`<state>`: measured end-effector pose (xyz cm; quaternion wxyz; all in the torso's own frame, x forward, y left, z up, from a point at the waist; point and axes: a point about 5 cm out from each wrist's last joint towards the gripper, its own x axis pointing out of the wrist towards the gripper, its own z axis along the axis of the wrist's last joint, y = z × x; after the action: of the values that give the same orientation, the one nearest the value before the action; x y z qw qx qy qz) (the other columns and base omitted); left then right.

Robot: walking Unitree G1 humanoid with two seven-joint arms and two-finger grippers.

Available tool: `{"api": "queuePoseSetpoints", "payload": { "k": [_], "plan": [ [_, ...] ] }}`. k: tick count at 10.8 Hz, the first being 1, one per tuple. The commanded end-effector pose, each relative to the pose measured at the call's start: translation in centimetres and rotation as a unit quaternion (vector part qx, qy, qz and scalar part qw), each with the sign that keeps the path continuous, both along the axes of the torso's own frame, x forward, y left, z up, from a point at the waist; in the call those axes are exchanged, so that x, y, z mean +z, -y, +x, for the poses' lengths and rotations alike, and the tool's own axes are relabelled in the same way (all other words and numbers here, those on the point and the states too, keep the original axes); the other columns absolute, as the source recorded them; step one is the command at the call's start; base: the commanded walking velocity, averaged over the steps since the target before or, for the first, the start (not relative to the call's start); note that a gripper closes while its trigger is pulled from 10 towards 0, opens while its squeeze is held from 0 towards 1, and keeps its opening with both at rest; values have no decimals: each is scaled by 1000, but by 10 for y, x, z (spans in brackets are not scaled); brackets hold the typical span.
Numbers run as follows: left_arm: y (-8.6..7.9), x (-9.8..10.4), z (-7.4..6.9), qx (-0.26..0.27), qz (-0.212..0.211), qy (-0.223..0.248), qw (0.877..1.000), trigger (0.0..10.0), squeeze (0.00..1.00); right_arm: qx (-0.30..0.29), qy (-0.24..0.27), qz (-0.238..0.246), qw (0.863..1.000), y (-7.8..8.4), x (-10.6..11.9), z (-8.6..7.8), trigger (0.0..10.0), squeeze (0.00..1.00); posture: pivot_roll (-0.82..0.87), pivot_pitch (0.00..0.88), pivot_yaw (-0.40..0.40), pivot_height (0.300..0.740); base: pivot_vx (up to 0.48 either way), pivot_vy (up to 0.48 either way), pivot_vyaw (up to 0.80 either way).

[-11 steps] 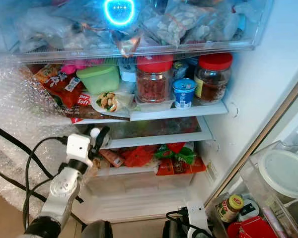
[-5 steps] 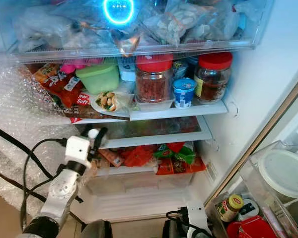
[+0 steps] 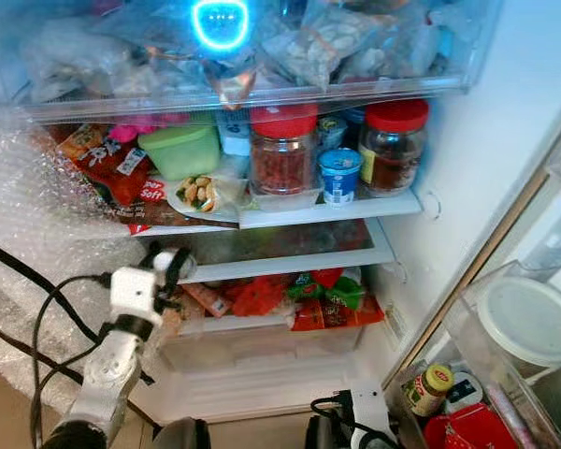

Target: Restocking fridge

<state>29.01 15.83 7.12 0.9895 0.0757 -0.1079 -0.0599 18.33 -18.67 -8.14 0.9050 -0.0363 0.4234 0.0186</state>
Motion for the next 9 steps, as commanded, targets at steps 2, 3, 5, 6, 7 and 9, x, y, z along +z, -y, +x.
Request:
{"api": "queuePoseSetpoints", "payload": {
  "k": [2, 3, 5, 6, 7, 9],
  "plan": [
    [-9, -38, -18, 18, -10, -105, 994, 10000, 0, -5, 10, -3, 1000, 3, 3, 5, 10000, 0, -38, 29, -3, 641, 0, 0, 0],
    [-10, -41, -20, 19, -12, -115, 993, 10000, 0, -4, 10, -3, 1000, 2, 3, 5, 10000, 0, -37, 26, -2, 641, 0, 0, 0],
    [-12, -45, -22, 29, -24, -130, 991, 10000, 0, -1, 9, -4, 1000, 1, 3, 5, 10000, 0, -38, 26, -2, 641, 0, 0, 0],
    [-13, -43, -19, 31, -26, -127, 991, 10000, 0, -1, 9, -4, 1000, 1, 2, 5, 10000, 0, -35, 20, 0, 641, 0, 0, 0],
    [-11, -36, -11, 29, -26, -118, 992, 10000, 0, 0, 8, -5, 1000, 1, 2, 3, 10000, 0, -33, 20, -1, 641, 0, 0, 0],
    [-3, -26, 2, 5, -24, -110, 994, 10000, 0, 1, 6, -7, 1000, 1, 1, 2, 10000, 0, -27, 24, 0, 641, 0, 0, 0]
  ]
}}
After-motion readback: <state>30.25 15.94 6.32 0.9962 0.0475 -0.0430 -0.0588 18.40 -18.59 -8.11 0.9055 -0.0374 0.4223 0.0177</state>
